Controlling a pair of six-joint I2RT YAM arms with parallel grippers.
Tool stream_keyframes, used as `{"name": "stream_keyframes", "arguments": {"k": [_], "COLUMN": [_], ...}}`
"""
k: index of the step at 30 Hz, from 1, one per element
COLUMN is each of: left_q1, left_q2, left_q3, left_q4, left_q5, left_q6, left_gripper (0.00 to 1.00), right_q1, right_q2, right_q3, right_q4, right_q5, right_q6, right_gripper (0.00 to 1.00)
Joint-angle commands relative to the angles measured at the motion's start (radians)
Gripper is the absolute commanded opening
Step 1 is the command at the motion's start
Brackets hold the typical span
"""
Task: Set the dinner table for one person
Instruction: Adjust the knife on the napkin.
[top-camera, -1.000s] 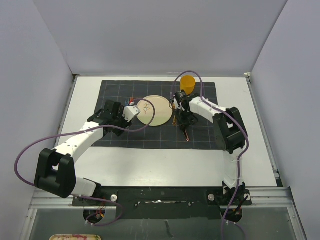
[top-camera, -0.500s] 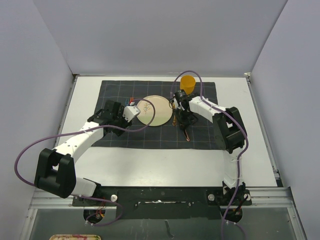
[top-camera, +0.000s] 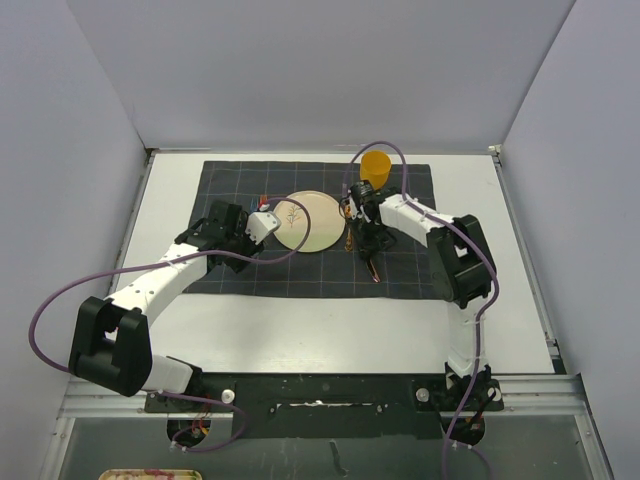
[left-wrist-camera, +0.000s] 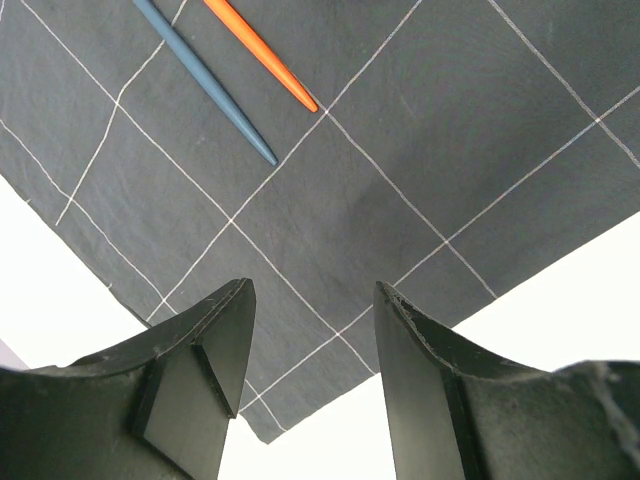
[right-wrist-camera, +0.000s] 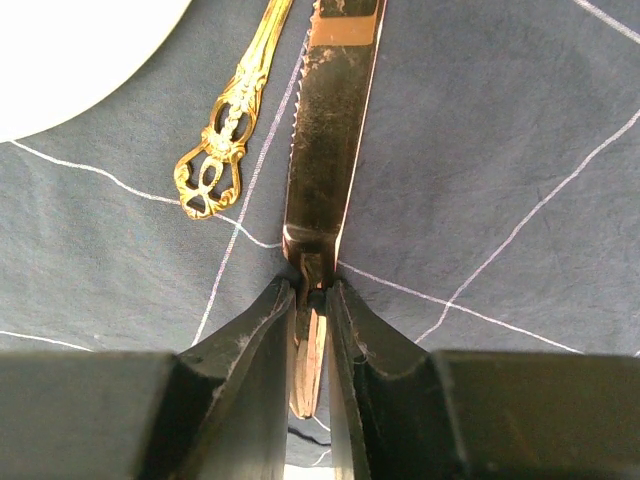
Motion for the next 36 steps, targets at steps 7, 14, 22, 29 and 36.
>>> {"name": "stream_keyframes", "arguments": {"k": [7,14,22,29,36], "left_q1": [-0.004,-0.006,-0.010,-0.019,-0.024], "left_q2": [-0.017,-0.011,0.002,0.006,0.006], "left_q3": [0.048,0.058,0.085,0.090,0.090], "left_q4": [0.005,0.000,-0.014,-0.018,-0.017], "left_q5": [0.012,0.011,0.006,-0.001,-0.003], "left_q6": [-0.004,-0.005,-0.004,-0.002,-0.005], "left_gripper": [0.50,0.50,0.49,0.50,0.49], "right_q1": [0.003,0.001,-0.002,-0.008,-0.033], "right_q2": [-0.086,-0.132,-0.162,-0.187,-0.178], "right_q3": [-0.081,-0.087,-0.087,-0.096,-0.071], "right_q4": [0.043,0.039,0.034,0.037,0.033], "right_q5": [0.012,0.013,0.006,0.006,-0.001], "right_q6": [0.071,0.087,0.092,0.100,0.120], "right_gripper": [0.00,0.00,0.00,0.00,0.00]}}
